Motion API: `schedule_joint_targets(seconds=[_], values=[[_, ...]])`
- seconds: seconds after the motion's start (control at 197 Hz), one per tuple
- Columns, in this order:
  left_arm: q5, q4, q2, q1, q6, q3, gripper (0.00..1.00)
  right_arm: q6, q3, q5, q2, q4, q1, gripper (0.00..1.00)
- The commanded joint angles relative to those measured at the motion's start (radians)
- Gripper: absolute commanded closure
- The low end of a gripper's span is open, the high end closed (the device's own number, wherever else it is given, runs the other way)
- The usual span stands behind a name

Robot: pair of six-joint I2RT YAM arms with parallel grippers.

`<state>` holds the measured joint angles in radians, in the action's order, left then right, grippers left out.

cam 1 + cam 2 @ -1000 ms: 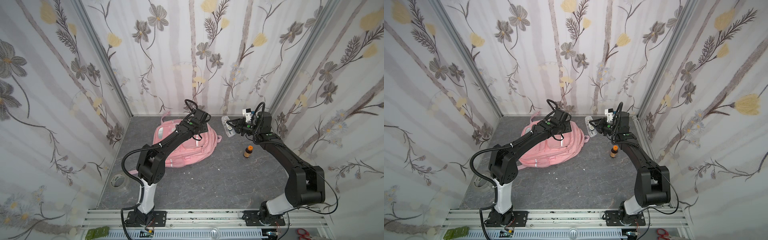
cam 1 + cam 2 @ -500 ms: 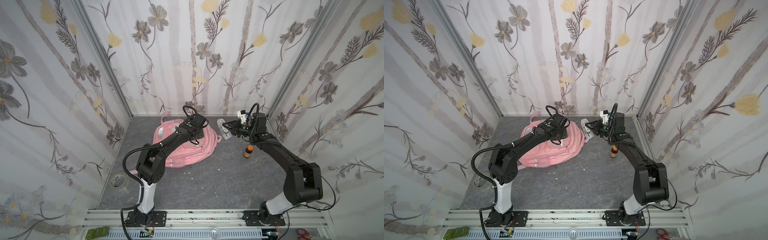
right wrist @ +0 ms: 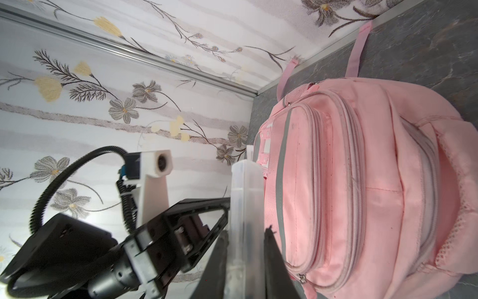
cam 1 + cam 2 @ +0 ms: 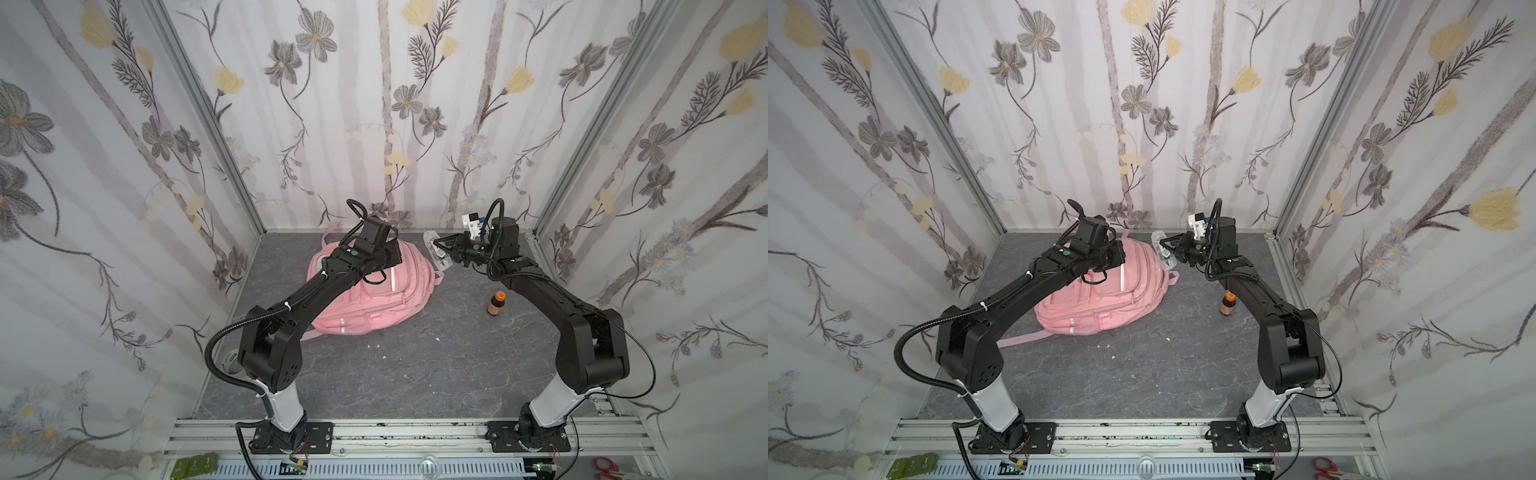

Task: Pack books, pencil case, and school supplies into a backpack
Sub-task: Open the student bag at the top-center of the table.

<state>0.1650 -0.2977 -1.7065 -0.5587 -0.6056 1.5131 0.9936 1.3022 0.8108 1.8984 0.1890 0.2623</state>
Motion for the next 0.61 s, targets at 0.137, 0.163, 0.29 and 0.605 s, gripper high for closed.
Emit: schedule_joint_targets(seconds=[0.137,0.163,0.29,0.605], values=[[0.022,0.129,0.057,0.019,-0.009,-0.107,1.0,0.145,0.039,-0.057,0.13,0.235,0.036,0.96],[-0.007,0.102,0.048,0.02,-0.012,-0.1,0.99,0.152,0.04,-0.056,0.139,0.243,0.035,0.96],[-0.069,0.009,-0.029,0.029,-0.012,-0.025,0.58,0.157,0.045,-0.065,0.155,0.246,0.032,0.96],[-0.042,0.004,-0.196,0.05,-0.079,0.047,0.59,0.136,0.068,-0.05,0.169,0.199,0.031,0.95]])
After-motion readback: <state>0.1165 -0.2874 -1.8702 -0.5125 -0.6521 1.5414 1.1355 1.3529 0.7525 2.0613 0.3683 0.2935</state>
